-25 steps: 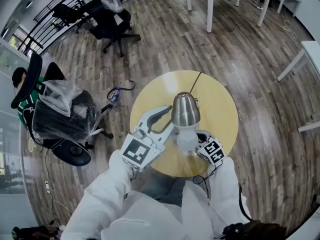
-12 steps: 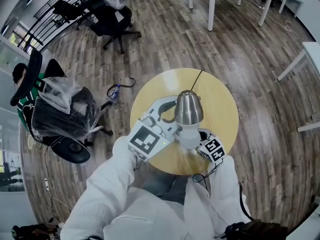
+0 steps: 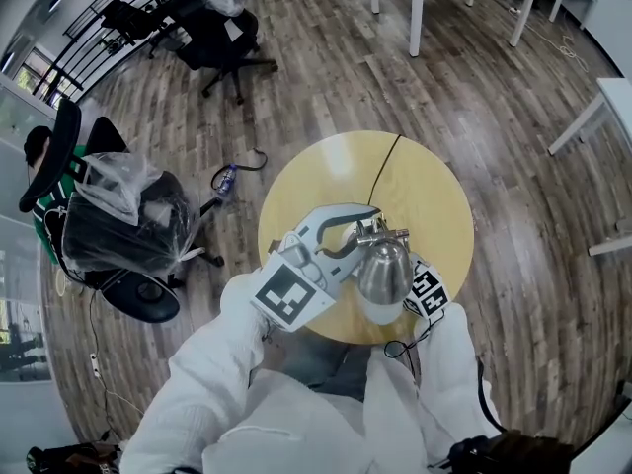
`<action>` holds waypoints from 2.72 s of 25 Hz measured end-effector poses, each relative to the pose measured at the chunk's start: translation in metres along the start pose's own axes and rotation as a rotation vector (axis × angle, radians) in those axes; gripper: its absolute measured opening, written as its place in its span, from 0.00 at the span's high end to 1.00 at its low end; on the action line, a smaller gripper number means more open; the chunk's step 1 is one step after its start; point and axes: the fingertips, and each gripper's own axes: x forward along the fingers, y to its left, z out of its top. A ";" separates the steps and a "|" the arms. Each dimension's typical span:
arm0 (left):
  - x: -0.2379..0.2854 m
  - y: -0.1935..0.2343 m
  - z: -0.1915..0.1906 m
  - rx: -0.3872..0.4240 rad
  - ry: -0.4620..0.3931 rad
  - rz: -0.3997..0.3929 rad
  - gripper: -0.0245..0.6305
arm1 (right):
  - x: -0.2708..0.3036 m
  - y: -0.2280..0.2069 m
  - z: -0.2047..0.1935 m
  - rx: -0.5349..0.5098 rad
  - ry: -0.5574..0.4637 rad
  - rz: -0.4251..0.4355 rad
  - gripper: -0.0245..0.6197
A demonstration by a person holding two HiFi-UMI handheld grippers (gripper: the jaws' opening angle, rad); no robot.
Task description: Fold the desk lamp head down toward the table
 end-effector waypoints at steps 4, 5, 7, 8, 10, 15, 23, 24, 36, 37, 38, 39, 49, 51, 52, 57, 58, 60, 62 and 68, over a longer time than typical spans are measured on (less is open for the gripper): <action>0.001 -0.005 0.002 0.013 -0.001 -0.028 0.88 | -0.001 -0.002 0.000 -0.001 -0.001 -0.006 0.94; 0.000 -0.010 0.001 0.022 0.007 -0.047 0.88 | -0.001 -0.003 -0.001 -0.002 -0.001 -0.009 0.94; -0.004 -0.023 -0.002 0.040 0.025 -0.094 0.88 | 0.000 -0.003 -0.003 -0.002 -0.001 -0.011 0.94; -0.005 -0.031 -0.004 0.048 0.031 -0.116 0.87 | 0.000 -0.002 -0.002 -0.002 -0.001 -0.010 0.94; -0.007 -0.045 -0.008 0.057 0.023 -0.137 0.85 | 0.000 -0.002 -0.002 -0.001 0.000 -0.009 0.94; -0.006 -0.058 -0.011 0.090 0.003 -0.114 0.83 | 0.000 -0.006 -0.005 0.003 0.000 -0.015 0.94; -0.008 -0.072 -0.020 0.246 -0.026 -0.041 0.82 | 0.000 -0.007 -0.004 -0.007 -0.004 -0.023 0.94; -0.008 -0.072 -0.021 0.251 -0.035 -0.032 0.82 | 0.001 -0.008 -0.004 -0.008 -0.005 -0.024 0.94; -0.010 -0.089 -0.038 0.450 -0.022 0.015 0.81 | 0.000 -0.007 -0.005 0.024 -0.002 -0.046 0.94; -0.009 -0.089 -0.037 0.451 -0.023 0.019 0.81 | 0.000 -0.008 -0.005 0.024 -0.003 -0.049 0.94; -0.009 -0.089 -0.037 0.450 -0.025 0.023 0.81 | 0.000 -0.008 -0.004 0.025 -0.004 -0.053 0.94; -0.010 -0.088 -0.037 0.449 -0.027 0.029 0.81 | 0.000 -0.008 -0.004 0.026 -0.005 -0.055 0.94; -0.008 -0.103 -0.063 0.677 -0.003 0.056 0.80 | 0.002 -0.009 -0.007 0.029 0.004 -0.063 0.94; -0.009 -0.105 -0.064 0.697 -0.010 0.062 0.80 | 0.002 -0.007 -0.007 0.027 0.002 -0.064 0.94; -0.009 -0.105 -0.064 0.701 -0.014 0.065 0.80 | 0.002 -0.007 -0.007 0.025 0.001 -0.065 0.94; -0.010 -0.107 -0.069 0.754 -0.021 0.072 0.80 | 0.002 -0.006 -0.008 0.026 0.001 -0.066 0.94; -0.010 -0.108 -0.071 0.771 -0.022 0.071 0.80 | 0.002 -0.005 -0.008 0.026 0.001 -0.066 0.94; -0.009 -0.110 -0.074 0.802 -0.025 0.072 0.80 | 0.001 -0.005 -0.008 0.024 0.001 -0.067 0.94; -0.008 -0.113 -0.077 0.842 -0.028 0.075 0.80 | 0.000 -0.005 -0.009 0.022 -0.002 -0.068 0.94; -0.001 -0.116 -0.094 1.044 -0.025 0.034 0.79 | -0.001 -0.009 -0.009 0.014 -0.005 -0.070 0.94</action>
